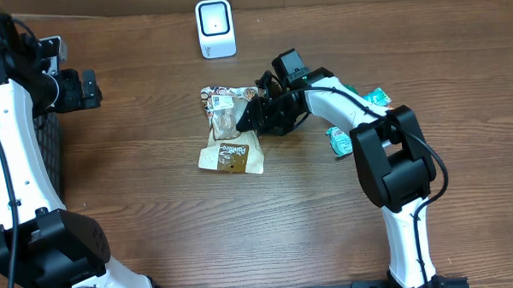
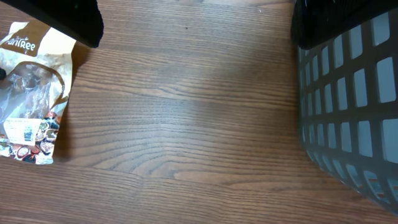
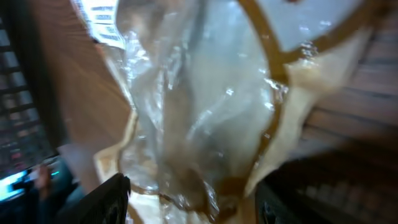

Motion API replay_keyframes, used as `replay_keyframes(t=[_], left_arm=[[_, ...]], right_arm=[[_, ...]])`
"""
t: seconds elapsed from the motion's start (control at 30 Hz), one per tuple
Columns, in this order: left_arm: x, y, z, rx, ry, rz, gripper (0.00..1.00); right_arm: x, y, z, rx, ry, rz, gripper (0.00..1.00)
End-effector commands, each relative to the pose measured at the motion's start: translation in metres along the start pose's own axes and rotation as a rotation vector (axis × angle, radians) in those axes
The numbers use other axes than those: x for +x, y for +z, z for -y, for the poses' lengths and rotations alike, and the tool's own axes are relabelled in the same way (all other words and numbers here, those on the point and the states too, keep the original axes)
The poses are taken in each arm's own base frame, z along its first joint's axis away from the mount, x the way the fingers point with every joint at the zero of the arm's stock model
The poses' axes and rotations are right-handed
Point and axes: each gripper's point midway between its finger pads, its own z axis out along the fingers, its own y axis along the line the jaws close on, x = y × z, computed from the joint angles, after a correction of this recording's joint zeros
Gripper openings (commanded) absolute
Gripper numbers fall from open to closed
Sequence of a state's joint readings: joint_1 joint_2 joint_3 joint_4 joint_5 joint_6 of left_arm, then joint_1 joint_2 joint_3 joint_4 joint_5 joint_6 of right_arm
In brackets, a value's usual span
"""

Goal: Scan the item barcode
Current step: 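Lift the Pantree bag and carry it toward the white scanner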

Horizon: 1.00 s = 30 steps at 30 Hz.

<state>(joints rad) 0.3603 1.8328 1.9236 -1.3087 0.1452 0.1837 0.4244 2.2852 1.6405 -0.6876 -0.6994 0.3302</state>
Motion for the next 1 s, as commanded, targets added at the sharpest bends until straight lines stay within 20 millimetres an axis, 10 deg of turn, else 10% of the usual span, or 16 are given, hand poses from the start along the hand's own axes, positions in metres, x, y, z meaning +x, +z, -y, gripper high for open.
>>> replay_keyframes(t=[0.0,0.27,0.57,0.97], left_arm=[[-0.001,-0.001,0.001,0.001,0.013,0.004,1.00],[-0.001,-0.001,0.001,0.001,0.013,0.004,0.99],[-0.001,-0.001,0.001,0.001,0.013,0.004,1.00],[-0.001,-0.001,0.001,0.001,0.013,0.004,1.00]], right_arm=[[0.010,0.028,0.011,-0.019,0.063,-0.057,0.63],[0.004,0.063,0.000,-0.045,0.096,-0.030,0.49],[0.002,0.076,-0.005,-0.018,0.071,0.003,0.05],[-0.009,0.032,-0.033,-0.126,0.006,0.012,0.04]])
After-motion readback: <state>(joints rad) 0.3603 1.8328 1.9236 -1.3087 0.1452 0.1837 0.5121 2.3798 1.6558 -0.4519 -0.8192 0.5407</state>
